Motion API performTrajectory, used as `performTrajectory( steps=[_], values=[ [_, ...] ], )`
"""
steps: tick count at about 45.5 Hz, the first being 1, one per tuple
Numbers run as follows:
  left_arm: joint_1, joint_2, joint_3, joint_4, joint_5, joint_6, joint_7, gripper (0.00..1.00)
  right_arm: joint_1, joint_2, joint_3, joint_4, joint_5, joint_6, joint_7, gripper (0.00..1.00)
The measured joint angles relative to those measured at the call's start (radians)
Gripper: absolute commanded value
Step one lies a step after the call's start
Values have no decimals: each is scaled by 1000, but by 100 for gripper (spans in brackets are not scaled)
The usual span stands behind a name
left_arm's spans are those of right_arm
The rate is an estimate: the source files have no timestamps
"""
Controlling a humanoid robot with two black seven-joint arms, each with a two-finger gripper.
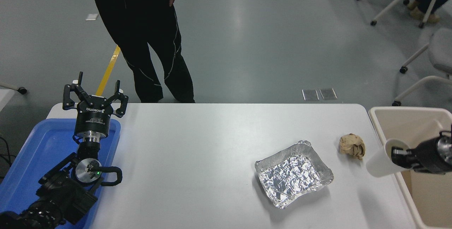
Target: Pick up paper cup place in dustbin
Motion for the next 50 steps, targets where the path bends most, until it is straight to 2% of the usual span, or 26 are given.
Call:
performTrajectory(
  steps=[12, 25, 40, 50],
  values=[
    [1, 0, 0, 0, 1, 0, 1, 99, 462, 60, -238, 178, -7, 177, 54, 0],
    [1, 0, 0, 0, 1, 0, 1, 99, 758, 185, -367, 244, 48, 287, 107, 0],
    [1, 0, 0, 0, 1, 0, 1, 99, 861, 230, -399, 259, 75, 321, 122, 0],
    [1, 0, 0, 0, 0, 0, 0, 99, 778, 235, -406, 200, 80, 310, 120, 0]
  ],
)
